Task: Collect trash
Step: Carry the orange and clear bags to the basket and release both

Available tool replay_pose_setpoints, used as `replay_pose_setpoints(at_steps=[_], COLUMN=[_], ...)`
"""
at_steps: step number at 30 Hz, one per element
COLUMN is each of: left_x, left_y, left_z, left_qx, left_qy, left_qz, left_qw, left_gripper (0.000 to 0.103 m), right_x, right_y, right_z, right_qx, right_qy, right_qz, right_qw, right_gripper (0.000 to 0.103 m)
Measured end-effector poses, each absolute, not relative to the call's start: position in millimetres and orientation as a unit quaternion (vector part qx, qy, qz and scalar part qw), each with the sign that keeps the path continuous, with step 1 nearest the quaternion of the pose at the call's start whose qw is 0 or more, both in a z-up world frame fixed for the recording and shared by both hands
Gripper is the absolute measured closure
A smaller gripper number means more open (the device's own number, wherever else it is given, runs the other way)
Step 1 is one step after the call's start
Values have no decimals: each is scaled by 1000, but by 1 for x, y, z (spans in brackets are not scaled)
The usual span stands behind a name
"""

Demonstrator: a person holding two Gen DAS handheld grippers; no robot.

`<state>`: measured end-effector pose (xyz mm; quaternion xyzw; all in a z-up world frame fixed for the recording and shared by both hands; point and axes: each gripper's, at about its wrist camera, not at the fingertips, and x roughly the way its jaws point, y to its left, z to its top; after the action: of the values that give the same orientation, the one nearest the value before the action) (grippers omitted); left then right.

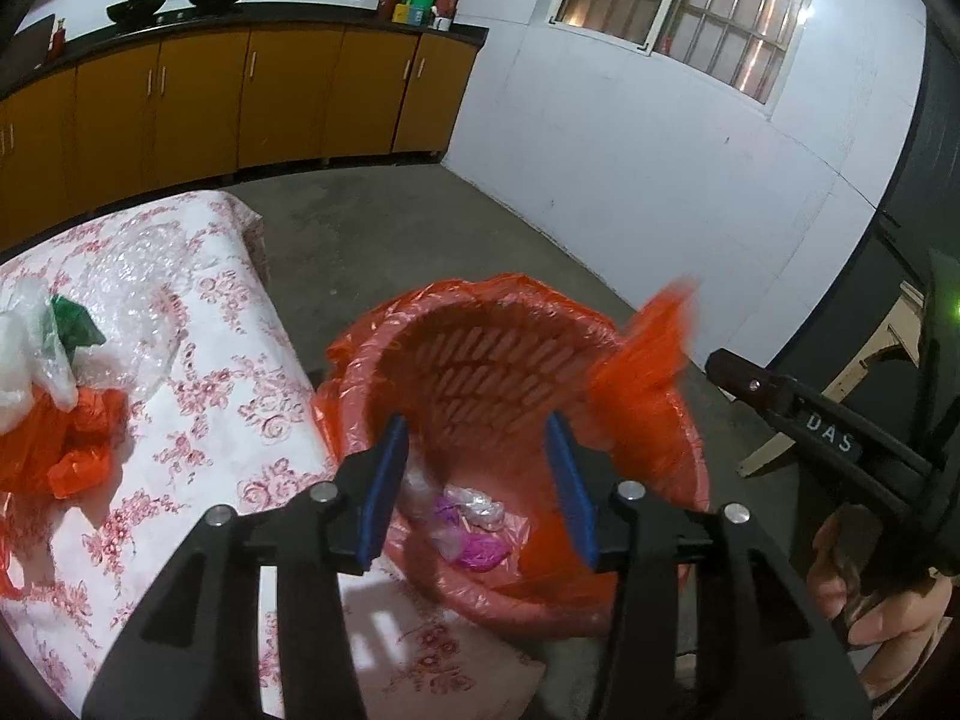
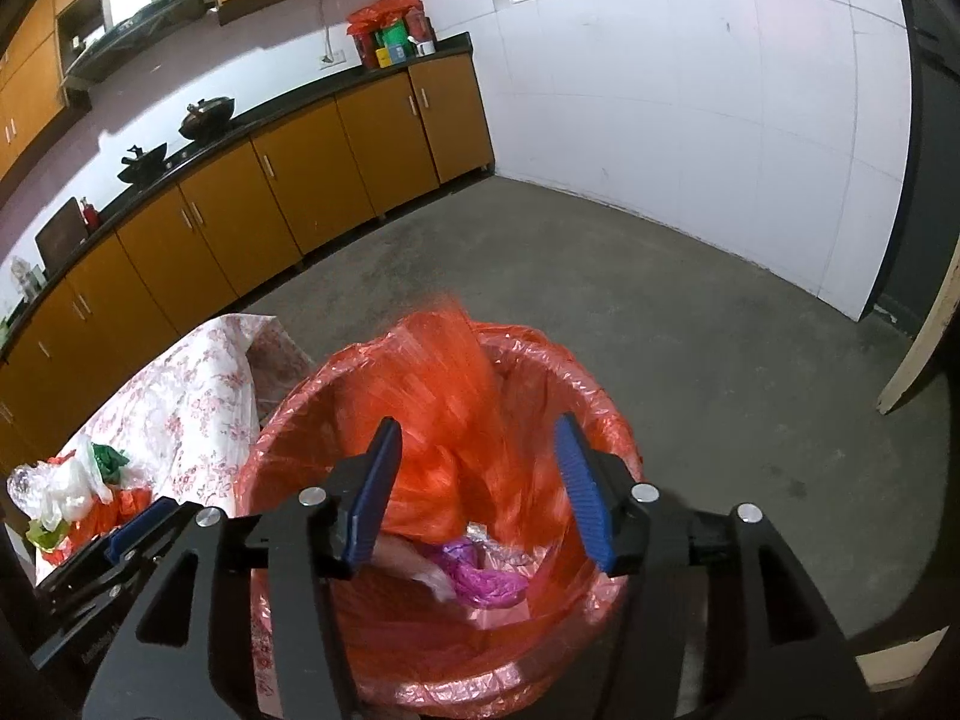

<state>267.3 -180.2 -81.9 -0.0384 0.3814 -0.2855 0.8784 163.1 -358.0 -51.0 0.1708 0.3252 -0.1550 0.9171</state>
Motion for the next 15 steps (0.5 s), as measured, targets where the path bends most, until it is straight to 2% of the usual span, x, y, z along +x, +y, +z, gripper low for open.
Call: replay_pose_setpoints(at_steps=[15], left_x=[232], left_y=[-81], left_z=[-64], left_qx=[-36], left_qy=[337], left_qz=[-167], left_qw=[926], left_gripper=[44], right_x=[168], right_y=[-317], right_z=[-39], right_qx=[119], right_qy=[325], right_qz=[-112], right_qw=[932], right_gripper=[42])
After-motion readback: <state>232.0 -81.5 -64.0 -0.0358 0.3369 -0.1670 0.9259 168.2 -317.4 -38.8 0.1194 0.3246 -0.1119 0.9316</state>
